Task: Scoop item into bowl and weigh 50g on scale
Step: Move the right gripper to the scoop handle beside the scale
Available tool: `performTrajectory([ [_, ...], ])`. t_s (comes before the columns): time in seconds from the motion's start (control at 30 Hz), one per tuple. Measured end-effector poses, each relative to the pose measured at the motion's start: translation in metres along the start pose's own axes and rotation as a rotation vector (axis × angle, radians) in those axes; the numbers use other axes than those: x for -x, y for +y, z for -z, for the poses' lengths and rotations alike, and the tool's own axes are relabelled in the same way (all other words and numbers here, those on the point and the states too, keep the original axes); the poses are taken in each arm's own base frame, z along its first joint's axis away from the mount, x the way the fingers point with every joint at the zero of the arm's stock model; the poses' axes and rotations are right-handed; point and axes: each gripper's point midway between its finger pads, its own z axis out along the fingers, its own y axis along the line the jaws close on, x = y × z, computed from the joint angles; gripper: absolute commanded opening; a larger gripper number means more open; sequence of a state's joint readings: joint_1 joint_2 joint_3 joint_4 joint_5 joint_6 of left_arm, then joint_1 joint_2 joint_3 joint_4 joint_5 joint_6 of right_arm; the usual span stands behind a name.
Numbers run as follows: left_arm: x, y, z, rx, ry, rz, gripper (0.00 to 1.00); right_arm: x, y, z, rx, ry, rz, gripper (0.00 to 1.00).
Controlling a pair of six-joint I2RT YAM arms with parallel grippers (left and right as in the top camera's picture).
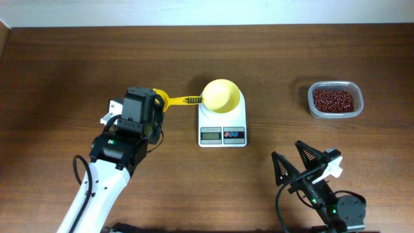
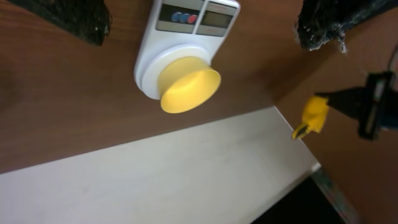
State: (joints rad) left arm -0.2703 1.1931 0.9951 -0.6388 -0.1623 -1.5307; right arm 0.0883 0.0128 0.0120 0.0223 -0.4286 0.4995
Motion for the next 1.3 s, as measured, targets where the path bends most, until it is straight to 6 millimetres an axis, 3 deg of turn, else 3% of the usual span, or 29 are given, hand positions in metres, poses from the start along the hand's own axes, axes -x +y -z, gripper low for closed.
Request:
performTrajectory([
  [0.2, -0.001, 0.003, 0.000, 0.012, 0.007, -0.002, 0.00, 0.017, 0.001, 0.001, -0.009, -0.075, -0.029, 0.99],
  [0.33, -0.007, 0.017, 0.001, 0.067, 0.028, -0.018, 0.00, 0.016, -0.001, 0.000, -0.013, -0.066, -0.074, 0.99],
  [0.53, -0.032, 0.017, 0.004, 0.064, 0.098, -0.123, 0.00, 0.023, 0.011, -0.013, 0.001, 0.045, -0.148, 0.99],
  [0.73, -0.037, 0.018, 0.005, 0.059, 0.114, -0.199, 0.00, 0.030, 0.034, -0.063, 0.116, 0.338, -0.274, 0.99],
  [0.83, -0.036, 0.017, 0.005, 0.057, 0.115, -0.223, 0.00, 0.017, 0.050, -0.082, 0.257, 0.516, -0.367, 0.99],
  [0.97, -0.038, 0.018, 0.006, 0.060, 0.123, -0.233, 0.00, -0.015, 0.037, -0.099, 0.309, 0.634, -0.464, 0.99],
  [1.03, -0.038, 0.019, 0.006, 0.062, 0.123, -0.233, 0.00, -0.016, 0.040, -0.109, 0.366, 0.619, -0.432, 0.99],
  [1.13, -0.041, 0.019, 0.006, 0.061, 0.144, -0.223, 0.00, -0.021, 0.070, -0.116, 0.490, 0.612, -0.336, 0.99],
  [1.17, -0.045, 0.020, 0.005, 0.068, 0.161, -0.211, 0.00, -0.027, 0.091, -0.117, 0.544, 0.616, -0.291, 0.99],
  [1.3, -0.061, 0.032, -0.010, 0.133, 0.242, -0.201, 0.00, -0.043, 0.130, -0.123, 0.603, 0.580, -0.157, 0.80],
])
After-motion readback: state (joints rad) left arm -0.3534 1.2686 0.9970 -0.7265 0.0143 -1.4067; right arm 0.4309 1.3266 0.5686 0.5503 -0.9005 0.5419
